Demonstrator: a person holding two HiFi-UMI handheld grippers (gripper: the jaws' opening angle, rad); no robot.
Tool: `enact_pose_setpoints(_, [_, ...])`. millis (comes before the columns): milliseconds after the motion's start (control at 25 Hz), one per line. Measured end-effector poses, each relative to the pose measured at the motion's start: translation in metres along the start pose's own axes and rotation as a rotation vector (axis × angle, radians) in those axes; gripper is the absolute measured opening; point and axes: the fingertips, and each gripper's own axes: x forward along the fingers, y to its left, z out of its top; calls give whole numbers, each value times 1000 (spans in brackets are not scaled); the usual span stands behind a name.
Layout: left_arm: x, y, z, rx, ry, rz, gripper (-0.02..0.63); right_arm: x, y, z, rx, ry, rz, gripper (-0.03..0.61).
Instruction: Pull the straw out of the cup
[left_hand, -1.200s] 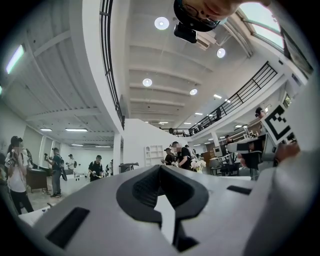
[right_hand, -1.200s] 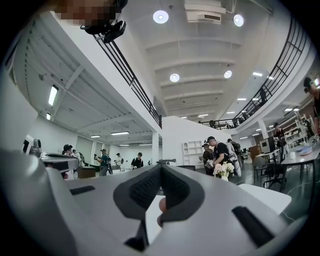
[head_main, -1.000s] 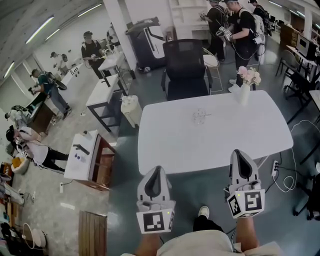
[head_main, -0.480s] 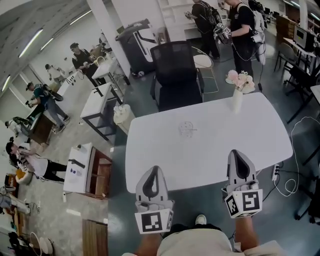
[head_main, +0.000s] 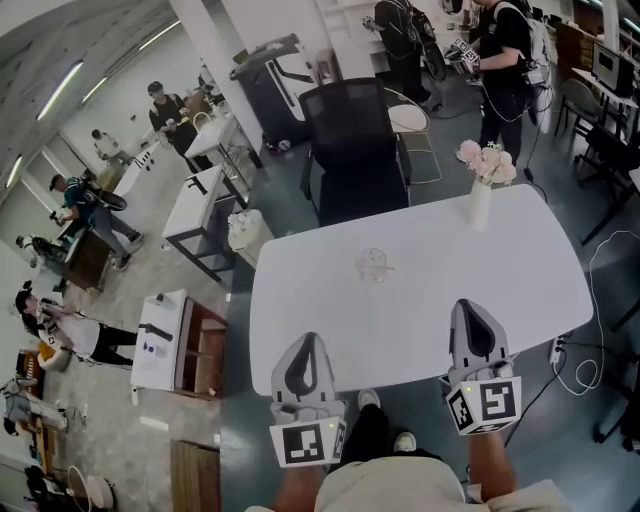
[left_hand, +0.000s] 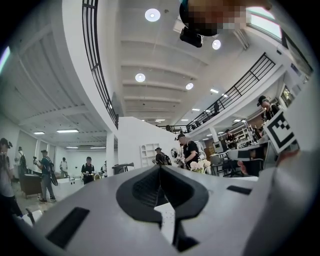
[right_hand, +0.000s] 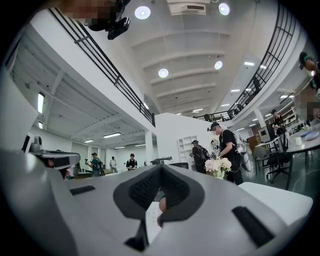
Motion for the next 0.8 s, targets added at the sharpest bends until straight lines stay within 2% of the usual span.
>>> enact_pose_setpoints(440, [69,23,-37,-35,13,-41,5,64,1,-31,-37,39,-24,0])
enact_pose_setpoints(800, [143,45,-90,-55,61,-108,5,142,9,-90,-66,188,-21,2])
